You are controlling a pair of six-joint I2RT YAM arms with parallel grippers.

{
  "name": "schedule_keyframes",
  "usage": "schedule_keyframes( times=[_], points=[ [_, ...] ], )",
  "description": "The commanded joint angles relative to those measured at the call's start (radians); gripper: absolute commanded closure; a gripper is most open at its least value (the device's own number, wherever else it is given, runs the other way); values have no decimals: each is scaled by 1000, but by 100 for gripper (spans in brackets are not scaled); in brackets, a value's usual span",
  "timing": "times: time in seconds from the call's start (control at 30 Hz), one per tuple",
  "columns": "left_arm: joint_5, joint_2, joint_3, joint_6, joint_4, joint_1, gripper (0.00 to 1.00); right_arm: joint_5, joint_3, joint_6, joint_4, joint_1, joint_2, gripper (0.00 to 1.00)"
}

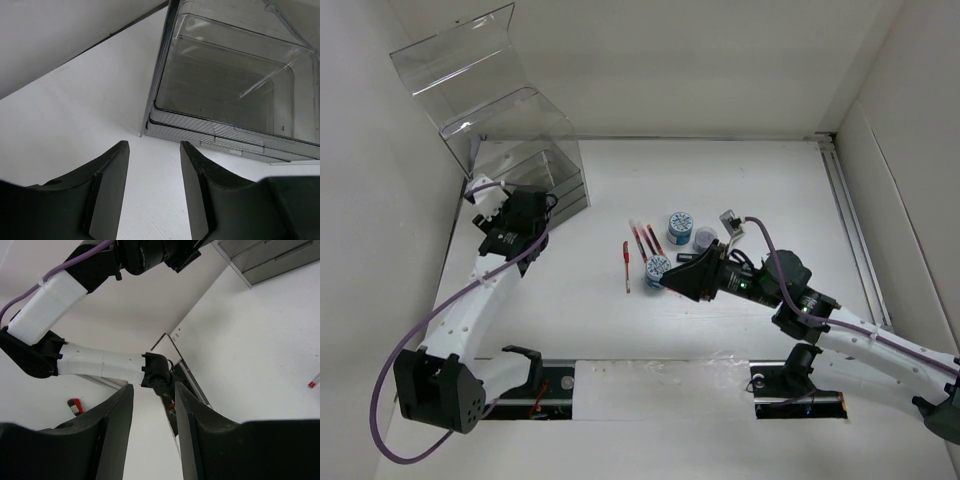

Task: Sort the stationery into containers
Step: Move the storage box to the center of the board.

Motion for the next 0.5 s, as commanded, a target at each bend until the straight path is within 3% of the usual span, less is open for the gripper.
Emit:
schedule_keyframes(
  times=[0.0, 0.27, 0.47],
  points=[
    [-54, 1, 20, -41, 11, 1, 58, -19, 8, -19, 25, 2, -25, 55],
    [-82, 85, 92, 8, -6, 72, 57, -28, -1, -19, 25, 2, -43, 55],
    [-131, 133, 162, 86, 14, 82, 64, -38, -1, -19, 25, 2, -34, 55]
  ],
)
